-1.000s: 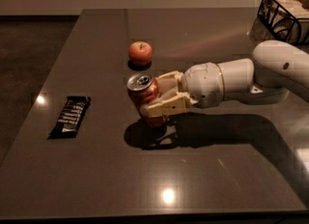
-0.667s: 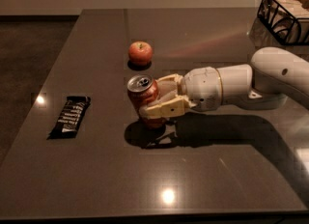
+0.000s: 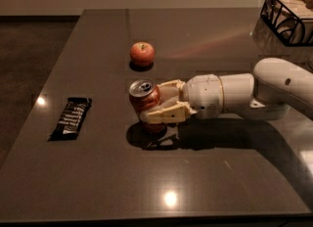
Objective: Place coke can upright
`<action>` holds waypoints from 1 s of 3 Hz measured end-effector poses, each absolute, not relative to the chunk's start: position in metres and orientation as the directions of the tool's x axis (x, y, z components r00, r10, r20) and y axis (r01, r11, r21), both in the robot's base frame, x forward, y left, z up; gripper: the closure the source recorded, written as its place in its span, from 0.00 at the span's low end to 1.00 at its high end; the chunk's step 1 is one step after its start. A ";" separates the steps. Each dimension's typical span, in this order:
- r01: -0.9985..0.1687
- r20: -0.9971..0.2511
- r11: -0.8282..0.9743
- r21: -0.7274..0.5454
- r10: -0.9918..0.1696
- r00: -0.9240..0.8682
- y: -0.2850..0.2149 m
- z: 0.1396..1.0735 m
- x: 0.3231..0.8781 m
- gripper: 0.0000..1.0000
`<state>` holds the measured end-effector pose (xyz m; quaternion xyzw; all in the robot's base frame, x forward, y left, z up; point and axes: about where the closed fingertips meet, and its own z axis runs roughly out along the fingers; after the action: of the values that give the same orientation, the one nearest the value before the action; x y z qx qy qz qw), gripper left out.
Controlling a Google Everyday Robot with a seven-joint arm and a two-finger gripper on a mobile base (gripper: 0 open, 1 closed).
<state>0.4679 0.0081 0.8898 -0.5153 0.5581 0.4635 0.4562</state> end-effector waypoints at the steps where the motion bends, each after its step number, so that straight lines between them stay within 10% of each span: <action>1: -0.998 -0.988 0.046 0.047 -0.142 -0.053 0.008 0.887 0.467 0.35; 3: -0.998 -0.988 0.041 0.044 -0.146 -0.050 0.010 0.885 0.466 0.00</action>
Offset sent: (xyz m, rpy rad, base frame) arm -0.0005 -0.0057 -0.0114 0.0026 0.0011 -0.0159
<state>0.4656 0.0101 0.8854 -0.5141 0.5565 0.4638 0.4593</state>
